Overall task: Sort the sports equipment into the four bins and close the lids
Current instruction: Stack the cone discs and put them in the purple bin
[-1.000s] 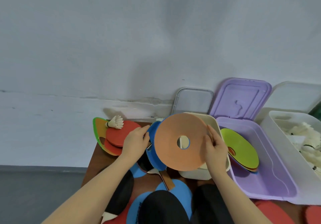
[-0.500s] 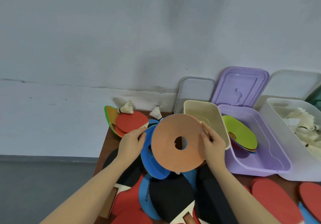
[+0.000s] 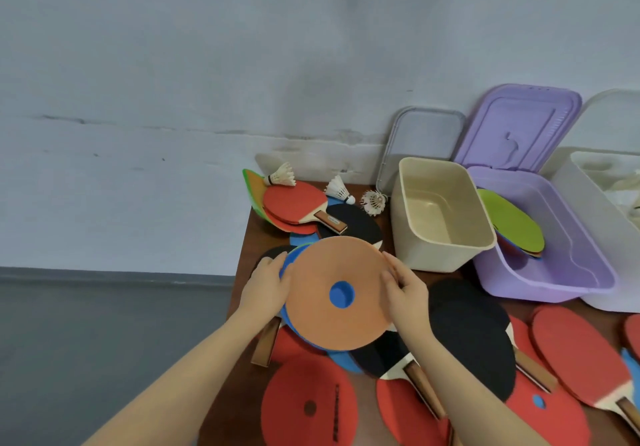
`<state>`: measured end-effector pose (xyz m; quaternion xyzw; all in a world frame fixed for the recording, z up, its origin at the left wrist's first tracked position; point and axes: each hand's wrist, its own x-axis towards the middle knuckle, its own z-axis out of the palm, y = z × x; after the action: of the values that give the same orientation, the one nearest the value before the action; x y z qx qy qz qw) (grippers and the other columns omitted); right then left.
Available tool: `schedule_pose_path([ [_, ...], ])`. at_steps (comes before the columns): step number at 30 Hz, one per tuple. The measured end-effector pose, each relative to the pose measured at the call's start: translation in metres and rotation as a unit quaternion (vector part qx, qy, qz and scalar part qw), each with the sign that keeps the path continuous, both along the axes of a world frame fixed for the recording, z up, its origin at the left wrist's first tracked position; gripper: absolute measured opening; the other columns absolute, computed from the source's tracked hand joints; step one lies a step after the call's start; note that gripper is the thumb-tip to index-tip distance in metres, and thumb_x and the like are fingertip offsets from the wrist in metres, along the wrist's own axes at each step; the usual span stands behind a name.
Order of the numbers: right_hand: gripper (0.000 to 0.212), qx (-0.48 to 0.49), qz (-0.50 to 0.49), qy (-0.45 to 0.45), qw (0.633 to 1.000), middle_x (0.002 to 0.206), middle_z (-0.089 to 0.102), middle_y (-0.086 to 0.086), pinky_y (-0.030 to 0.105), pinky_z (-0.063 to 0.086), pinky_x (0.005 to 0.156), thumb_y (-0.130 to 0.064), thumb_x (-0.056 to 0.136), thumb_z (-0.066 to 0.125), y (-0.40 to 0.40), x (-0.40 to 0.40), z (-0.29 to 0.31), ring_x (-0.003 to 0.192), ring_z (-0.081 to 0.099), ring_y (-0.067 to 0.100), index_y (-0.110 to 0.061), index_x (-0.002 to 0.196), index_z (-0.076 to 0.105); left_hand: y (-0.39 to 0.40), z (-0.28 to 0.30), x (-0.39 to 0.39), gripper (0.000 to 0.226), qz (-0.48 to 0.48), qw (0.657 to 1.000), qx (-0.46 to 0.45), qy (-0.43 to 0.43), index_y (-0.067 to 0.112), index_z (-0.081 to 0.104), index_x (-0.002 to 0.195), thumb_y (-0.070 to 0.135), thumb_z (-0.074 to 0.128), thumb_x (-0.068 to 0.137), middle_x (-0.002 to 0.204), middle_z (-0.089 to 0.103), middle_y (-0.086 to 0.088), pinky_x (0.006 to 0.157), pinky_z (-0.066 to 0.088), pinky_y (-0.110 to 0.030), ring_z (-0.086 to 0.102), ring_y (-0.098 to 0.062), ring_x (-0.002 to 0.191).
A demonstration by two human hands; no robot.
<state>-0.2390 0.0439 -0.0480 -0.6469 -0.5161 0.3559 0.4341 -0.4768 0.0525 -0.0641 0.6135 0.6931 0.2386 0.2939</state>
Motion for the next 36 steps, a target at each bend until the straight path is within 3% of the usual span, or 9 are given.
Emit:
schedule_pose_path([
  [4, 0.036, -0.004, -0.001, -0.012, 1.000, 0.097, 0.061, -0.018, 0.009, 0.043, 0.073, -0.011, 0.096, 0.047, -0.004, -0.019, -0.013, 0.085, 0.056, -0.006, -0.024, 0.128, 0.054, -0.006, -0.002, -0.003, 0.068, -0.046, 0.993, -0.044, 0.100, 0.014, 0.018, 0.147, 0.037, 0.050, 0.092, 0.126, 0.038, -0.010, 0.086, 0.046, -0.040, 0.051, -0.026, 0.107],
  [9, 0.034, 0.017, 0.048, -0.130, 0.990, 0.087, 0.064, -0.006, 0.043, 0.044, 0.081, -0.020, 0.093, 0.052, 0.000, -0.023, -0.019, 0.080, 0.057, 0.010, -0.031, 0.126, 0.056, -0.006, -0.006, -0.003, 0.065, -0.013, 0.994, -0.050, 0.093, 0.015, 0.014, 0.148, 0.024, 0.047, 0.093, 0.131, 0.037, -0.013, 0.084, 0.048, -0.043, 0.055, -0.030, 0.102],
  [12, 0.038, 0.010, 0.037, -0.209, 0.977, 0.110, 0.054, -0.013, 0.038, 0.029, 0.095, -0.028, 0.093, 0.050, -0.008, -0.009, -0.020, 0.103, 0.045, 0.006, -0.041, 0.130, 0.049, -0.007, -0.006, -0.001, 0.060, 0.009, 0.997, -0.025, 0.066, 0.018, 0.012, 0.149, 0.020, 0.040, 0.095, 0.126, 0.040, -0.013, 0.081, 0.048, -0.041, 0.055, -0.030, 0.098],
  [14, 0.041, -0.024, 0.027, -0.230, 0.973, 0.106, 0.047, -0.015, 0.033, 0.022, 0.094, -0.027, 0.093, 0.052, -0.017, 0.002, -0.023, 0.101, 0.039, 0.002, -0.041, 0.132, 0.046, -0.008, -0.008, 0.000, 0.059, 0.022, 0.998, -0.012, 0.049, 0.020, 0.013, 0.148, 0.019, 0.038, 0.095, 0.124, 0.041, -0.012, 0.078, 0.047, -0.040, 0.054, -0.029, 0.096],
  [18, 0.029, -0.052, 0.016, -0.195, 0.979, 0.096, 0.061, -0.005, 0.040, 0.039, 0.094, -0.021, 0.089, 0.059, -0.024, 0.018, -0.029, 0.091, 0.056, 0.011, -0.025, 0.117, 0.061, -0.010, -0.011, 0.000, 0.057, 0.019, 0.999, -0.004, 0.043, 0.022, 0.017, 0.147, 0.021, 0.040, 0.095, 0.123, 0.042, -0.010, 0.077, 0.049, -0.042, 0.055, -0.027, 0.094],
  [21, 0.028, -0.035, -0.017, -0.089, 0.995, 0.104, 0.061, -0.003, 0.030, 0.044, 0.089, -0.007, 0.088, 0.058, -0.024, 0.018, -0.020, 0.098, 0.057, 0.013, -0.018, 0.114, 0.063, -0.007, -0.010, 0.000, 0.057, 0.011, 0.999, 0.009, 0.029, 0.020, 0.018, 0.148, 0.018, 0.041, 0.095, 0.121, 0.043, -0.010, 0.078, 0.049, -0.041, 0.054, -0.024, 0.093],
  [25, 0.032, -0.011, -0.091, -0.048, 0.995, 0.111, 0.060, -0.001, 0.036, 0.046, 0.095, -0.005, 0.090, 0.055, -0.021, 0.023, -0.013, 0.101, 0.055, 0.012, -0.018, 0.118, 0.060, -0.009, -0.006, 0.000, 0.055, 0.006, 0.999, 0.050, -0.009, 0.019, 0.021, 0.148, 0.016, 0.040, 0.096, 0.112, 0.045, -0.006, 0.077, 0.048, -0.037, 0.052, -0.018, 0.093],
  [30, 0.039, -0.017, -0.098, -0.255, 0.962, 0.127, 0.046, 0.005, 0.039, 0.029, 0.098, -0.012, 0.088, 0.060, -0.011, 0.028, -0.016, 0.117, 0.040, 0.026, -0.020, 0.126, 0.055, -0.012, -0.006, 0.001, 0.057, 0.007, 0.999, 0.036, 0.001, 0.021, 0.018, 0.148, 0.018, 0.042, 0.096, 0.118, 0.044, -0.006, 0.077, 0.050, -0.037, 0.053, -0.017, 0.092],
  [36, 0.040, -0.007, 0.030, -0.218, 0.975, 0.105, 0.055, -0.010, 0.031, 0.026, 0.088, -0.018, 0.090, 0.054, -0.007, -0.005, -0.022, 0.105, 0.047, 0.009, -0.032, 0.128, 0.051, -0.011, -0.013, -0.005, 0.066, -0.006, 0.996, -0.051, 0.073, 0.021, 0.009, 0.149, 0.023, 0.044, 0.094, 0.121, 0.042, -0.009, 0.072, 0.049, -0.037, 0.055, -0.022, 0.089],
])
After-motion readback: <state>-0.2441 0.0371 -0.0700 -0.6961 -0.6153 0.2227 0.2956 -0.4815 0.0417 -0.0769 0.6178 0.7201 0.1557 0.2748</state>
